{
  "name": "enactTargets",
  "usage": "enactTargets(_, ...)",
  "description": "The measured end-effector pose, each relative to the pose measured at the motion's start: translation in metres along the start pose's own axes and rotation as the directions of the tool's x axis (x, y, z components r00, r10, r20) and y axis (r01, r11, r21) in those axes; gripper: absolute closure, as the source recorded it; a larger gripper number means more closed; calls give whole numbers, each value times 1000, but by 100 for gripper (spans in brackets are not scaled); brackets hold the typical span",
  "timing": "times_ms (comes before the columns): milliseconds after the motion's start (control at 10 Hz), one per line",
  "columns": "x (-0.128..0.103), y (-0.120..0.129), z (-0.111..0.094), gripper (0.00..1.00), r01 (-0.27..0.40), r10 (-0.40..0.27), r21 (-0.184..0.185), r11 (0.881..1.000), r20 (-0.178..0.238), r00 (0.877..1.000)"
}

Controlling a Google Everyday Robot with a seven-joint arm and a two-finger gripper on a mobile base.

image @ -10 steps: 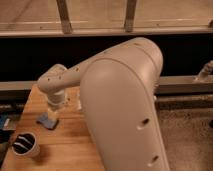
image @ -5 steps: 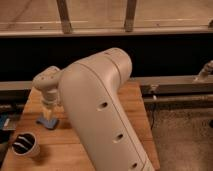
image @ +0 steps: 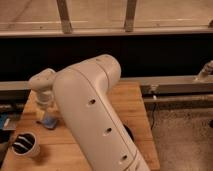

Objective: Place the white sponge in the ceramic bowl

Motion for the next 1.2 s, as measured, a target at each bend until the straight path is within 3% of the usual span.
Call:
enactTargets(600, -25, 22, 19, 39, 31, -29, -60, 998, 31, 999)
enactTargets(800, -21, 27, 36, 39, 26, -26, -78, 997, 2, 1000)
enactTargets(1200, -2, 23, 48, 39, -18, 15, -91, 996, -35, 999)
